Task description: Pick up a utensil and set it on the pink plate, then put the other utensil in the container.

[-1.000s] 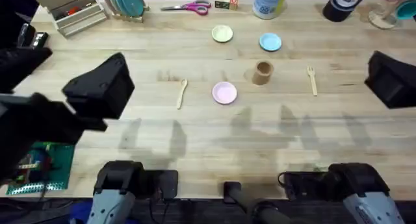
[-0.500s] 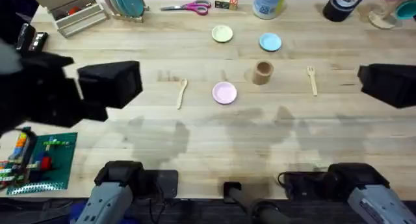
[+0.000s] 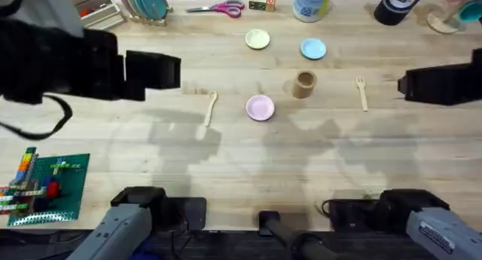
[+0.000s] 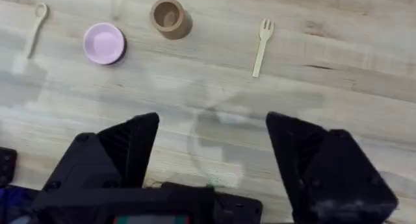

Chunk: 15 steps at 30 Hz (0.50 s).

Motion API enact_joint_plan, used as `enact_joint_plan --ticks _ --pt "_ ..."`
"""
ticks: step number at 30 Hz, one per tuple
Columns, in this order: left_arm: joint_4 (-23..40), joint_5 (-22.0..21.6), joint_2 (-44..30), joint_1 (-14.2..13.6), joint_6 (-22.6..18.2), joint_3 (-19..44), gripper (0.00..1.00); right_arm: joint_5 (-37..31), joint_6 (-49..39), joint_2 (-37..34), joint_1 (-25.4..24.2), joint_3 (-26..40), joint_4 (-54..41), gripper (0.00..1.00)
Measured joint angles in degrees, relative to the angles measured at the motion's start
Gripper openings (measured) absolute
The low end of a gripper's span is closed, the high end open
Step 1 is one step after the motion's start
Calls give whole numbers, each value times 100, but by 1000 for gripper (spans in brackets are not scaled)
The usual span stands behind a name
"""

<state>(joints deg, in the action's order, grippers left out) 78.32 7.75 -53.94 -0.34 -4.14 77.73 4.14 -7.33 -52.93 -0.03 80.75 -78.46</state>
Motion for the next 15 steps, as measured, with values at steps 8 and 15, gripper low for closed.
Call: enact_joint_plan --ticks 8,15 --pt "193 40 -341 0 -25 4 995 -1 -1 -181 0 0 0 998" --pt "77 -4 -1132 -72 -91 -19 995 0 0 -182 -4 0 0 998"
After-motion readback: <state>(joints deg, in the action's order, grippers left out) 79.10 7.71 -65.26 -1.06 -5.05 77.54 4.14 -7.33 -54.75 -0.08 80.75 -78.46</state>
